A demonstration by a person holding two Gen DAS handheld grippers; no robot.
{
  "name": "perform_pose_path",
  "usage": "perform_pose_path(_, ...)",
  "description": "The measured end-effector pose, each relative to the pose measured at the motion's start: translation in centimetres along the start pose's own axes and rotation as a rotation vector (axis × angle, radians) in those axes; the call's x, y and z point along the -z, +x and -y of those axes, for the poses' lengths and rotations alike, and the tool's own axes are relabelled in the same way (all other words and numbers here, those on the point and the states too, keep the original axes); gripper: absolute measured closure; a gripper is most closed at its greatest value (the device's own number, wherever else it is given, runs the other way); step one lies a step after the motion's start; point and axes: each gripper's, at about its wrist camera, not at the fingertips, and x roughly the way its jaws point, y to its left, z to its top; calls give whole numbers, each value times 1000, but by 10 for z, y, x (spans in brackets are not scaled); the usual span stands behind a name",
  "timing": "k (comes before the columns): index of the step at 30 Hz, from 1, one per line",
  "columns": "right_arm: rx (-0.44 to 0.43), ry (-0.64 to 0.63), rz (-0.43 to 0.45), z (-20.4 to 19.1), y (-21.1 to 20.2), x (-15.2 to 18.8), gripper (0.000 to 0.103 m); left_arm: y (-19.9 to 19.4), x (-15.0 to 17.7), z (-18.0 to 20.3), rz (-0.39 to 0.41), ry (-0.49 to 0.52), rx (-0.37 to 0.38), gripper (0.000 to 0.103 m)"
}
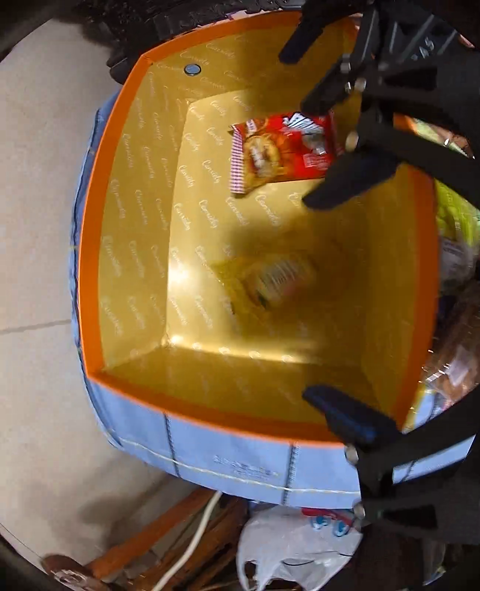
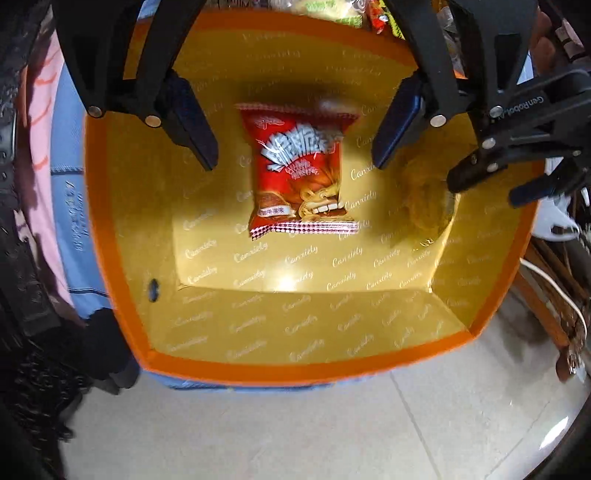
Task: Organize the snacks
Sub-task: 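Drop the yellow bread bag and red snack bag into the orange box, then grasp the pink cookie bag with left tool while right tool grasps sunflower seed bag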
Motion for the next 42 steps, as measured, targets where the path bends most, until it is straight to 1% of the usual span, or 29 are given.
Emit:
perform_pose_path(2, -12, 10, 56, 1, -19, 7, 12, -13, 6, -6, 32, 5, 5, 8)
perform_pose_path(3, -6, 5, 99, 2, -34, 13, 10, -23, 11, -10, 67, 23, -10, 8)
perform_pose_path(4, 1, -4, 135, 1, -46, 20, 6, -30, 17, -13, 87, 35, -18, 8)
perform_pose_path(5, 11, -14, 164, 0, -56, 27, 5, -37, 21, -17, 99, 43, -21, 8)
perform_pose_path(7, 42, -29, 201, -2, -76, 46, 4, -52, 35, -27, 130, 41, -5, 7)
perform_pose_path(11, 106, 2, 209, -1, -101, 76, 4, -73, 65, -44, 162, 30, 25, 6)
perform_pose_path(13, 133, 5, 220, -1, -114, 96, 4, -83, 88, -50, 191, 56, 5, 5)
perform_pose_path(15, 161, -8, 211, -5, -120, 114, 4, -86, 110, -57, 195, 83, -3, 5)
perform_pose_path(18, 261, -58, 204, -15, -125, 148, 4, -84, 142, -69, 174, 108, 6, 5)
perform_pose_path(20, 341, -119, 194, -26, -124, 172, 4, -82, 162, -76, 153, 120, 8, 5)
perform_pose_path(21, 377, -171, 177, -34, -122, 191, 4, -80, 174, -79, 141, 129, 13, 5)
perform_pose_path(23, 356, -207, 151, -43, -119, 212, 4, -78, 194, -83, 123, 147, 26, 5)
perform_pose_path(26, 149, -200, 110, -51, -118, 250, 4, -69, 221, -84, 73, 185, 53, 5)
perform_pose_path(27, 83, -200, 94, -55, -116, 262, 4, -65, 228, -84, 56, 192, 51, 5)
perform_pose_path(28, 50, -215, 81, -61, -115, 271, 4, -63, 231, -84, 47, 193, 46, 5)
perform_pose_path(31, -23, -329, 32, -87, -108, 291, 4, -56, 240, -92, 15, 174, 58, 5)
perform_pose_path(33, -56, -389, 19, -104, -105, 297, 4, -53, 242, -98, 3, 158, 47, 5)
perform_pose_path(35, -56, -438, 8, -119, -100, 301, 4, -54, 244, -104, 3, 140, 50, 5)
perform_pose_path(37, -58, -481, -29, -133, -88, 305, 6, -55, 246, -112, 10, 130, 46, 5)
perform_pose_path(38, -60, -489, -43, -136, -84, 305, 8, -55, 247, -115, 10, 128, 42, 5)
perform_pose_path(40, -64, -505, -104, -141, -67, 308, 20, -53, 248, -124, 4, 117, 30, 5)
perform_pose_path(42, -22, -520, -155, -143, -47, 308, 29, -50, 251, -134, -5, 101, 22, 5)
